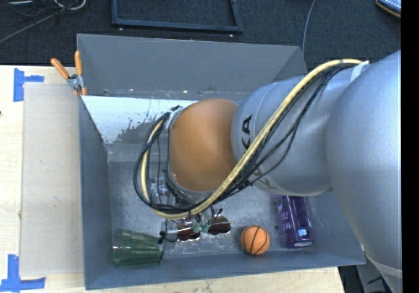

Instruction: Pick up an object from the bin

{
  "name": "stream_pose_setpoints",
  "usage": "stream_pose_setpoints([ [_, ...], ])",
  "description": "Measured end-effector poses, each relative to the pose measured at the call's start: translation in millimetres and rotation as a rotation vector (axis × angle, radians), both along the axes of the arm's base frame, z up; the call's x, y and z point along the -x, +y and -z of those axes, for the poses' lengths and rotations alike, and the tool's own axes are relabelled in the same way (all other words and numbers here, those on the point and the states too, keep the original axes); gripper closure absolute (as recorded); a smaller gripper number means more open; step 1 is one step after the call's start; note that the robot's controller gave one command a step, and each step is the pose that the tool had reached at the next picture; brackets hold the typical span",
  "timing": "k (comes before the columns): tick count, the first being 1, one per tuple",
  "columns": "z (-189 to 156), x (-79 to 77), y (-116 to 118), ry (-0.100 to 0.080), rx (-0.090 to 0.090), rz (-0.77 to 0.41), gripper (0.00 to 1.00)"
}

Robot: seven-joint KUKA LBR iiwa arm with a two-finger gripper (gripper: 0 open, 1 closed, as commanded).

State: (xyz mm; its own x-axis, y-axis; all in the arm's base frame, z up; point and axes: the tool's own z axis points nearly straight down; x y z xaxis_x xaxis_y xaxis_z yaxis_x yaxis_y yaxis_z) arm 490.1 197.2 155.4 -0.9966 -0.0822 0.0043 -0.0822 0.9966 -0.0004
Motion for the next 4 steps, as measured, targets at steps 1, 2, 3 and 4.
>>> stream_pose_setpoints([
  [1, 31, 1.0, 0, -0.005, -0.001, -0.143, 0.00],
  [2, 43, -10.9, 10, -0.003, 0.003, -0.101, 0.00],
  [3, 74, 7.0, 34, -0.001, 0.010, -0.196, 0.00],
  [4, 82, 13.4, 41, -0.022, -0.002, -0.293, 0.00],
])
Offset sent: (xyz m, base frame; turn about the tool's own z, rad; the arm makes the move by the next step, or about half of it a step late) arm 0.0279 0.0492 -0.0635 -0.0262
